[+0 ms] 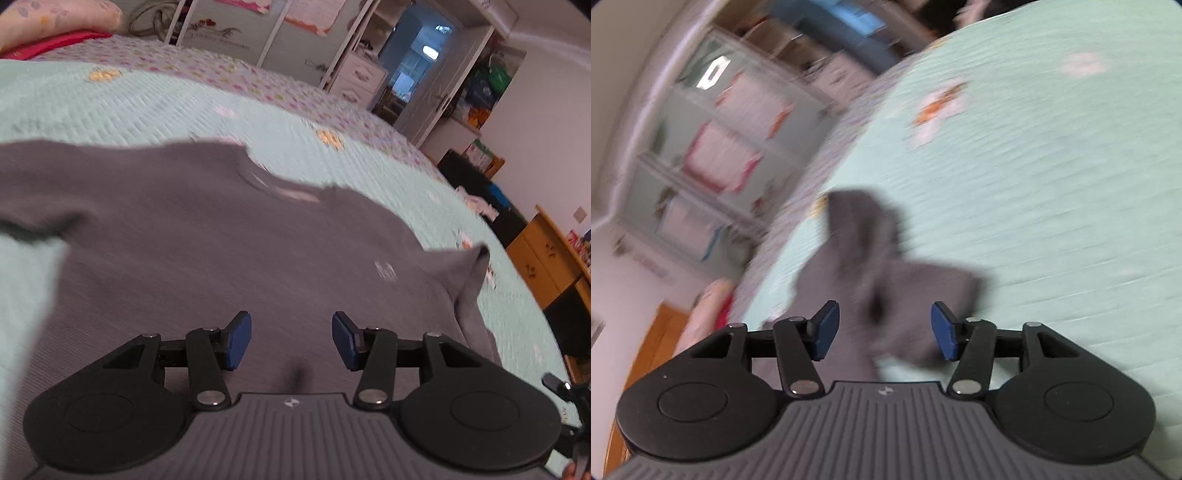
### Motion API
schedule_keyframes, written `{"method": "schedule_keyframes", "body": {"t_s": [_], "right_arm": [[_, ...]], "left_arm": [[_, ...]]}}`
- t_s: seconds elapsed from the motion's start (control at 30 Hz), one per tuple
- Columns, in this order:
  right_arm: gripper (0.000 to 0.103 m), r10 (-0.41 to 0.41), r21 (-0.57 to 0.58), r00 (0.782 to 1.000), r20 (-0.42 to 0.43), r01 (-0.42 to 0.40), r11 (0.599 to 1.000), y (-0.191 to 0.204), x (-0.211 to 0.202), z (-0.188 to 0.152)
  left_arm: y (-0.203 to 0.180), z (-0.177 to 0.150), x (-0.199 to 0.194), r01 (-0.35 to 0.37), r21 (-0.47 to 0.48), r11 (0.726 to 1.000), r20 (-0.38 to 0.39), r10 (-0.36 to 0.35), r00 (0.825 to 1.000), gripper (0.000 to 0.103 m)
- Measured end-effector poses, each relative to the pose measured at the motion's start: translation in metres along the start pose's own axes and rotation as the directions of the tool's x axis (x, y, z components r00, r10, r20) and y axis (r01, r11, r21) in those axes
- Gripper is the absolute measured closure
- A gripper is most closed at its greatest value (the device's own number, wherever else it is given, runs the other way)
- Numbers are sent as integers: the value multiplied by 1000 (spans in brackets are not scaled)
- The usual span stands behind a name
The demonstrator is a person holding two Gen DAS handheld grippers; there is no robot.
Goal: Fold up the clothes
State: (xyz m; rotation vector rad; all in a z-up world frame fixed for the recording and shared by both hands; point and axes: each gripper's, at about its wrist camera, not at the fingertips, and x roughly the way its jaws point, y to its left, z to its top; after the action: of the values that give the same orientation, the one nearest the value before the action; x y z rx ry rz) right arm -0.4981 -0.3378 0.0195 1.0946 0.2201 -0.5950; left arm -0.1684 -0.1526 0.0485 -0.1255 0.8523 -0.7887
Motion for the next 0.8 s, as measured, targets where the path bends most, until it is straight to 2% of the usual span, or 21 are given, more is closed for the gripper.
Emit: {"method": "schedule_keyframes", "body": {"t_s": [0.03, 0.1, 0.13, 0.17, 0.23, 0.27, 0.3, 0.33, 0.4, 0.47, 0.5, 0.57, 0.6, 0.63, 0.7, 0.77, 0.8], "right_arm": [[46, -24, 8, 1000, 9, 24, 1000, -11, -7, 4], [46, -29, -154, 1000, 11, 30, 988, -1, -5, -4], [46, -31, -234, 999, 12, 33, 972, 4, -5, -9], [46, -46, -360, 999, 12, 47, 932, 15, -2, -17], [46, -114, -589, 993, 31, 110, 801, 37, 9, -38], [46, -142, -692, 989, 49, 136, 709, 42, 13, -47], [47, -143, -762, 988, 50, 130, 635, 47, 18, -55], [47, -144, -823, 988, 51, 123, 554, 51, 23, -62], [47, -150, -891, 987, 58, 119, 439, 56, 32, -72], [48, -192, -931, 979, 72, 135, 340, 58, 45, -74], [48, -196, -935, 978, 74, 137, 328, 58, 46, -72], [66, -204, -942, 976, 79, 140, 304, 57, 50, -67], [96, -208, -946, 975, 81, 141, 292, 56, 51, -65], [101, -212, -949, 974, 84, 143, 280, 56, 52, -63], [101, -193, -944, 972, 132, 183, 275, 58, 45, -56], [101, -191, -929, 950, 247, 288, 232, 63, 42, -37], [101, -199, -919, 932, 302, 340, 199, 66, 42, -25]], "left_arm": [[-7, -8, 8, -2, -7, 1000, 0, 2, 1000, 51], [-15, -22, 19, -16, -17, 1000, 26, 17, 1000, 49], [-18, -31, 20, -30, 1, 1000, 63, 30, 998, 47], [-22, -41, 22, -40, 30, 999, 100, 37, 994, 46], [-28, -54, 22, -65, 89, 994, 149, 51, 988, 45], [-30, -57, 22, -73, 108, 991, 161, 55, 985, 43], [-32, -56, 23, -73, 118, 990, 162, 54, 985, 41], [-32, -55, 24, -69, 122, 990, 157, 49, 986, 38], [-31, -55, 27, -55, 132, 990, 150, 35, 988, 31], [-32, -55, 27, -51, 147, 988, 149, 28, 988, 27], [-33, -55, 27, -50, 155, 987, 149, 27, 988, 26], [-32, -56, 27, -46, 157, 987, 151, 23, 988, 24], [-32, -56, 27, -43, 156, 987, 151, 20, 988, 24], [-32, -56, 27, -40, 154, 987, 151, 17, 988, 24], [-30, -57, 27, -29, 146, 989, 152, 6, 988, 23], [-28, -56, 27, -19, 138, 990, 152, -2, 988, 23], [-28, -56, 27, -17, 136, 991, 153, -4, 988, 23]]}}
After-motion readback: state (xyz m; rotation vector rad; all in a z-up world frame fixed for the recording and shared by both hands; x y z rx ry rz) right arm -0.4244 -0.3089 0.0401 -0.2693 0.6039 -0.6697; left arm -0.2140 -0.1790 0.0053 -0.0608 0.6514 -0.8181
